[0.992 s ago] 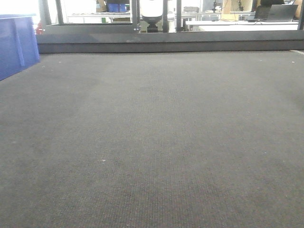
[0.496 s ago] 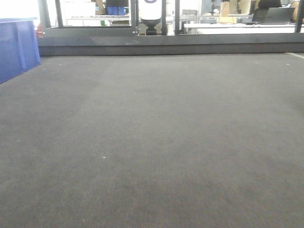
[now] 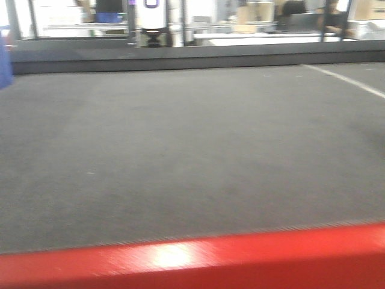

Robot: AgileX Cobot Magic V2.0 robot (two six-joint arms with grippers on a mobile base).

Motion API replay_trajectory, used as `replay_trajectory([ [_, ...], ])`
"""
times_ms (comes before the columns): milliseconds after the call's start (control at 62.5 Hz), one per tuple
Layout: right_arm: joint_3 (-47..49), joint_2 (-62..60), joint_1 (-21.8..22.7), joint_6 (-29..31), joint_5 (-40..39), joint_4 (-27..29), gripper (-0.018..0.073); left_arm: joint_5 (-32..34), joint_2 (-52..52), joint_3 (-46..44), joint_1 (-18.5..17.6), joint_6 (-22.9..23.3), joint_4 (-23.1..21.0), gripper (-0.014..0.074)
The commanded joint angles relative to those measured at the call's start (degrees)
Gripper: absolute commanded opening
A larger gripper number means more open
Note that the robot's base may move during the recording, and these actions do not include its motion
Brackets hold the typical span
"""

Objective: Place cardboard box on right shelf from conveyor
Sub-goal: 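Drive away from the conveyor holding the box in the right gripper, then drive past the seated person toward the steel shelf with blue bins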

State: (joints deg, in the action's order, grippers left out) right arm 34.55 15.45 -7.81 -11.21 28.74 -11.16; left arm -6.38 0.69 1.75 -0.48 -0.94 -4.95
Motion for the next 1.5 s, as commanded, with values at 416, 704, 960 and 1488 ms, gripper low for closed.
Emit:
replay_trajectory([
  [416,1.7,0.7,0.2,0.6,-5.6,-1.3,0.0361,4.8,0.6,-0.2,-0.2,0.3,-0.3,-0.0119],
  [704,1.7,0.7,0.2,0.6,-5.6,-1.3,0.0361,4.8,0.6,-0.2,-0.2,0.3,-0.3,-0.0119],
  [960,1.7,0.7,0.2,0.6,-5.6,-1.3,0.0361,4.8,0.6,-0.2,-0.2,0.3,-0.3,-0.0119],
  [1488,1.7,0.7,0.2,0.6,-5.6,-1.3,0.0361,4.8,0.6,-0.2,-0.2,0.3,-0.3,-0.0119],
])
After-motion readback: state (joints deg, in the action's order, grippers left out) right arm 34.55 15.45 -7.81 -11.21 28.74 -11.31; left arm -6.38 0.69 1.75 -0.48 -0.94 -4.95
